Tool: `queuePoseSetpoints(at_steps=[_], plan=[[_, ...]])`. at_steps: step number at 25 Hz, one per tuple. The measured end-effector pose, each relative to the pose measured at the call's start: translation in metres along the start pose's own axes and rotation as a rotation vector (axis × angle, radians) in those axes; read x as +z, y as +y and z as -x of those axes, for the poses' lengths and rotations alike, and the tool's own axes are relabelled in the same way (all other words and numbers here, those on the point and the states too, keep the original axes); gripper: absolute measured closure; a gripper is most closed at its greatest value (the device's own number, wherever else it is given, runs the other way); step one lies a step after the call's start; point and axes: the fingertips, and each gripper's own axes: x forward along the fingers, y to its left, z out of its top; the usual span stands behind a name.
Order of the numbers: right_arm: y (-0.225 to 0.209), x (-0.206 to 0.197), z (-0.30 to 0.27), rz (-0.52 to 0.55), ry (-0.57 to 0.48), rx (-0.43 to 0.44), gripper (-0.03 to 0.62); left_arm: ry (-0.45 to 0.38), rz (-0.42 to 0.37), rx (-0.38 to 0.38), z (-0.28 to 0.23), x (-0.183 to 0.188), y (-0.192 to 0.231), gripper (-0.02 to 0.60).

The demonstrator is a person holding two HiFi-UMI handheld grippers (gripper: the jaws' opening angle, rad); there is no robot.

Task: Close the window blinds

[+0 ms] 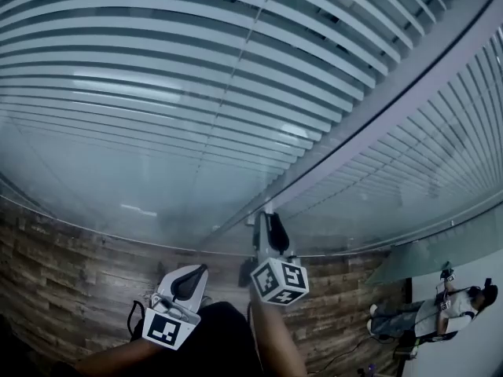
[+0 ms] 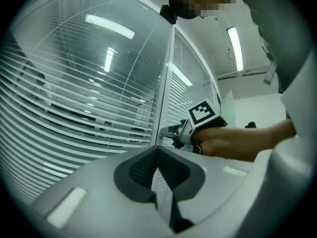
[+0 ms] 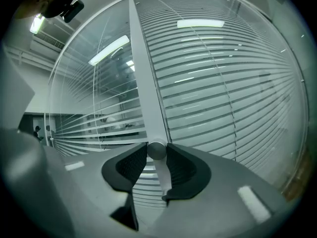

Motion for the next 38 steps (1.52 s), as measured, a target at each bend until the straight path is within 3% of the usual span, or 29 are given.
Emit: queuePoseSetpoints(at_steps=[5, 10, 15, 19, 24, 30, 38], plan=[[-0.009, -0.02, -0.03, -0.009, 0.018, -0.023, 0.467, 0.088, 0.025, -0.007, -0.025, -0.03, 0.044, 0.583], [-0.011, -0.016, -0.027, -0.031, -0.003, -0.011, 0.467, 0.163, -0.017, -0.055, -0.048, -0.031, 0.042, 0.586], [-0.007, -0.01, -0.015, -0.012, -0.021, 0.023, 0.467, 0.103, -0.07, -0.048, -0.038, -0.015, 0.033, 0.586], [-0.006, -0.014, -0.011, 0.038, -0.038, 0.012, 0.467, 0.12, -0.051, -0.041, -0.033, -0.024, 0.045, 0.586], [-0.008, -0.019, -0.022, 0.19, -0.005, -0.006, 0.467, 0.126, -0.045, -0.051, -0.04, -0.029, 0.051, 0.586], [-0.005, -0.014, -0.016, 0.233, 0.007, 0.008, 0.468, 0.111, -0.022, -0.044, -0.027, -0.029, 0.052, 0.586], [-0.006, -0.015, -0.025, 0.398, 0.049, 0.003, 0.468, 0.1, -0.007, -0.032, -0.024, -0.034, 0.06, 0.586]])
